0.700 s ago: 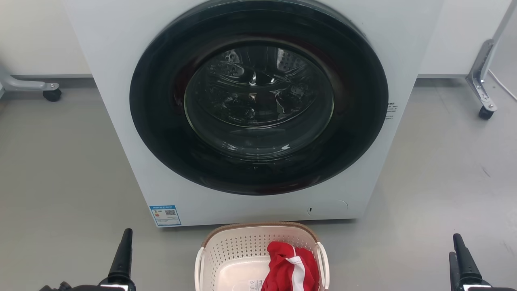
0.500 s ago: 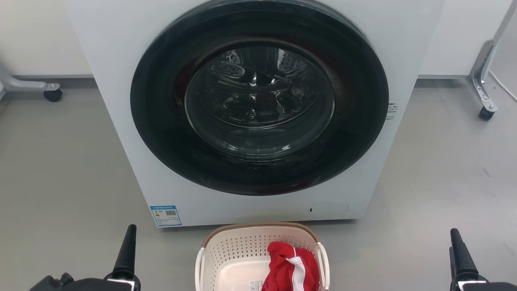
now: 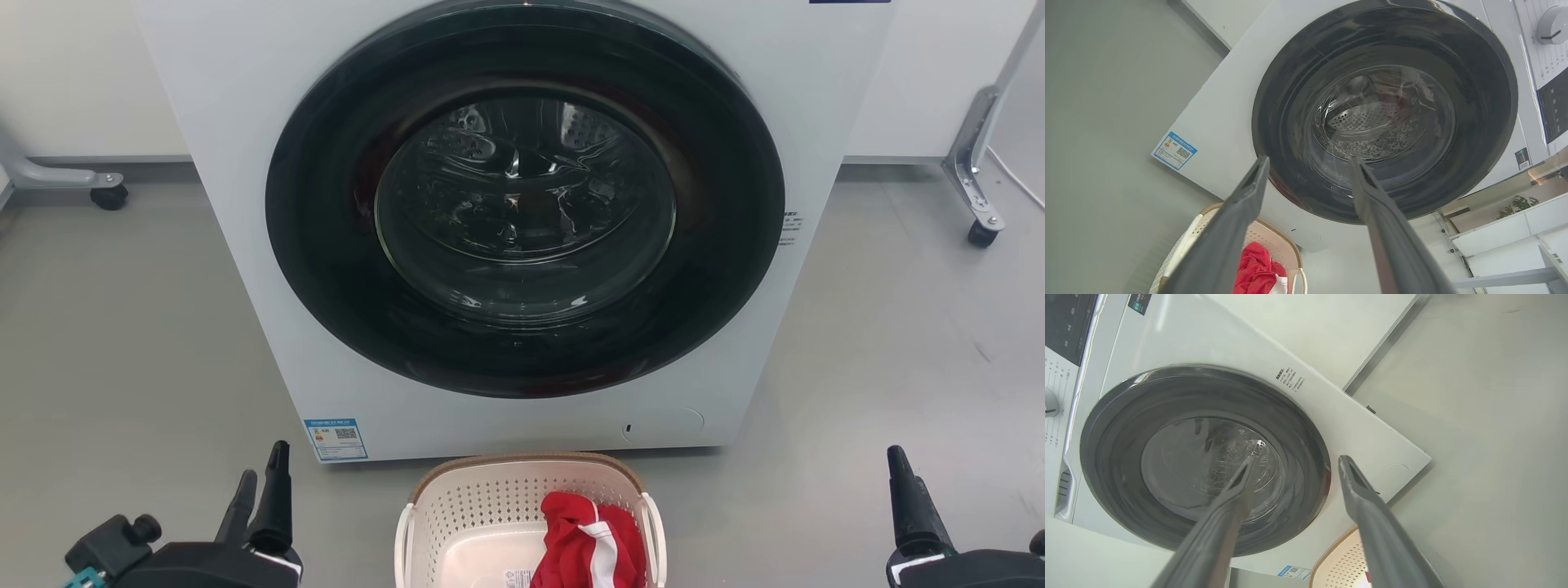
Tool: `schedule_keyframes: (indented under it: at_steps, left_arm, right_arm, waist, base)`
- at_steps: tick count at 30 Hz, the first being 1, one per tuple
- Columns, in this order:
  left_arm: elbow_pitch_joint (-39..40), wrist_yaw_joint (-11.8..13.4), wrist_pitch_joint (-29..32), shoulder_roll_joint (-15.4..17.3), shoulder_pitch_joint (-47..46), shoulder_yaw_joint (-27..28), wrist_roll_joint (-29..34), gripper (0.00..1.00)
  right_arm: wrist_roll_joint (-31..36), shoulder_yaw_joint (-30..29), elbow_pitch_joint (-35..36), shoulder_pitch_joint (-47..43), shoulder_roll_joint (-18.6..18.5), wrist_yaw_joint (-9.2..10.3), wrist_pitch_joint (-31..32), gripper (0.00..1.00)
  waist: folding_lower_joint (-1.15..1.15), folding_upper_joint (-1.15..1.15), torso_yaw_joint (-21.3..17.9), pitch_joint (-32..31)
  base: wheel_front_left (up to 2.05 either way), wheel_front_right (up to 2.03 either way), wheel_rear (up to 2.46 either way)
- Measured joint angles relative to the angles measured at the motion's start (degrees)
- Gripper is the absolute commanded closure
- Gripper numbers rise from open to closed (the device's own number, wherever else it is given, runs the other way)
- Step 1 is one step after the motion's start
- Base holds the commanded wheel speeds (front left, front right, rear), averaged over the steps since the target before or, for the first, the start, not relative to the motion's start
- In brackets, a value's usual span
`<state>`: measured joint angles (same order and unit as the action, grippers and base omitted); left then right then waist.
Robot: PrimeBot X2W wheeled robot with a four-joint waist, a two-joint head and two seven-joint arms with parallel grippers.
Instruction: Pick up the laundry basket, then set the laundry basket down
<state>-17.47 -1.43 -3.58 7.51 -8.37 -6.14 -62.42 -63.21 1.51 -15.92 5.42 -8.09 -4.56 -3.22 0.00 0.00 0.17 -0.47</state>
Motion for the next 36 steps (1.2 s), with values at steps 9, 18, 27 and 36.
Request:
schedule_keyframes:
  at_steps: [9, 18, 27, 36]
  left_arm:
    - [0.4, 1.5, -1.8, 1.8, -0.7, -3.4, 9.5, 0.00]
    - [0.4, 3.2, -3.7, 2.9, -0.7, -5.8, 17.5, 0.00]
    - [-0.5, 4.5, -5.4, 2.9, -0.8, -7.6, 24.5, 0.00]
    - [-2.0, 6.0, -7.2, 3.0, -0.9, -8.4, 30.2, 0.00]
  right_arm:
    - [10.0, 3.3, 0.5, 0.2, -2.4, 1.93, -2.0, 0.00]
    - [18.3, 6.5, 0.5, 1.0, -3.9, 3.61, -4.0, 0.00]
    - [25.4, 8.8, 0.0, 1.1, -5.2, 4.83, -5.9, 0.00]
    - [31.4, 10.9, -1.3, 1.1, -5.7, 5.67, -7.5, 0.00]
  waist:
    - [0.00, 0.00, -0.1, -0.3]
    - [0.00, 0.00, -0.1, -0.5]
    - [0.00, 0.00, 0.0, -0.7]
    - [0.00, 0.00, 0.1, -0.9]
  base:
    - [0.00, 0.00, 0.00]
    - [0.00, 0.00, 0.00]
    - [0.00, 0.00, 0.00]
    - [0.00, 0.00, 0.00]
